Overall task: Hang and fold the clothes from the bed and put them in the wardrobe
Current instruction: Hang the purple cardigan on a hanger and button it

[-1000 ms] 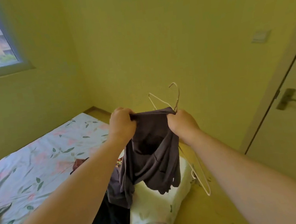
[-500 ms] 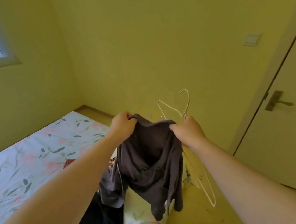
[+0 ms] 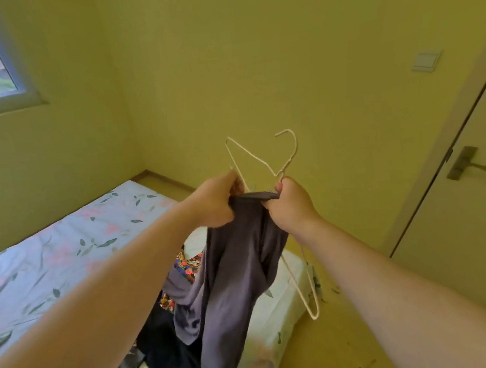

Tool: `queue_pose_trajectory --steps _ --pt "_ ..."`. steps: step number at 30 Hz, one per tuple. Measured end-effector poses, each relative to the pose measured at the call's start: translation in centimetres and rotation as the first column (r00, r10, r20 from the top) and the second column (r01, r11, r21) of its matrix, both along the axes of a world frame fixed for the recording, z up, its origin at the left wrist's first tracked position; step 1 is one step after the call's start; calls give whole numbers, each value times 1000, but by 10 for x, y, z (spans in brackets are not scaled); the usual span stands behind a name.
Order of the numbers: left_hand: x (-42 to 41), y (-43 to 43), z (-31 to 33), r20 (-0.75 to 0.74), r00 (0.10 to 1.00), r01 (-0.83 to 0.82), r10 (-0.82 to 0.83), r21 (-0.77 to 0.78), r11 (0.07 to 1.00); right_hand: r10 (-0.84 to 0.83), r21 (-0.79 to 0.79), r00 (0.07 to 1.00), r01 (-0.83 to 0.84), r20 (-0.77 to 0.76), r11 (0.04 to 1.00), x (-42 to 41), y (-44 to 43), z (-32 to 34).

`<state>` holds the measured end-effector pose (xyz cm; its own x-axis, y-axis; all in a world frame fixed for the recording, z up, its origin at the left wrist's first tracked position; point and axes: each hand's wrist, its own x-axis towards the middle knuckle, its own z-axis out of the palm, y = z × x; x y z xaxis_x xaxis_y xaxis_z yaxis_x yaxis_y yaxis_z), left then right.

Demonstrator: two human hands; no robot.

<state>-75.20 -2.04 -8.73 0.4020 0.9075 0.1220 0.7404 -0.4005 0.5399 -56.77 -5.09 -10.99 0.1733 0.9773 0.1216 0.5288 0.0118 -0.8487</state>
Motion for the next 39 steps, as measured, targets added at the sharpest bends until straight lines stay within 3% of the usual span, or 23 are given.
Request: queue_pose_trajectory --steps 3,8,15,20,24,28,32,35,39 --pt "-10 3 -58 -202 973 -117 109 -33 993 23 54 996 -28 84 998 -2 6 13" --pt "-42 1 -129 -140 892 -444 429 -101 890 -101 64 994 99 36 993 17 5 21" --pt "-99 -3 -168 -238 728 -676 643 -91 732 -360 26 933 361 -16 932 70 3 26" --pt "-87 15 -140 16 741 -650 671 -233 723 -337 -25 939 339 65 940 83 -1 12" --pt "-63 24 -86 166 778 -560 606 -257 788 -321 -65 941 329 107 942 88 -2 1" --pt "-45 33 -45 28 867 -476 497 -248 844 -270 -117 960 277 69 954 92 -1 -8" --pt "-44 40 -43 -255 841 -525 477 -175 833 -250 -147 968 246 -12 958 90 0 -10" --pt "-53 42 -64 -325 788 -606 522 -267 749 -187 -156 975 168 -118 973 89 -3 -11" --pt "-60 35 -89 -190 768 -595 612 -568 570 -47 -141 944 1 -326 990 87 -9 -12"
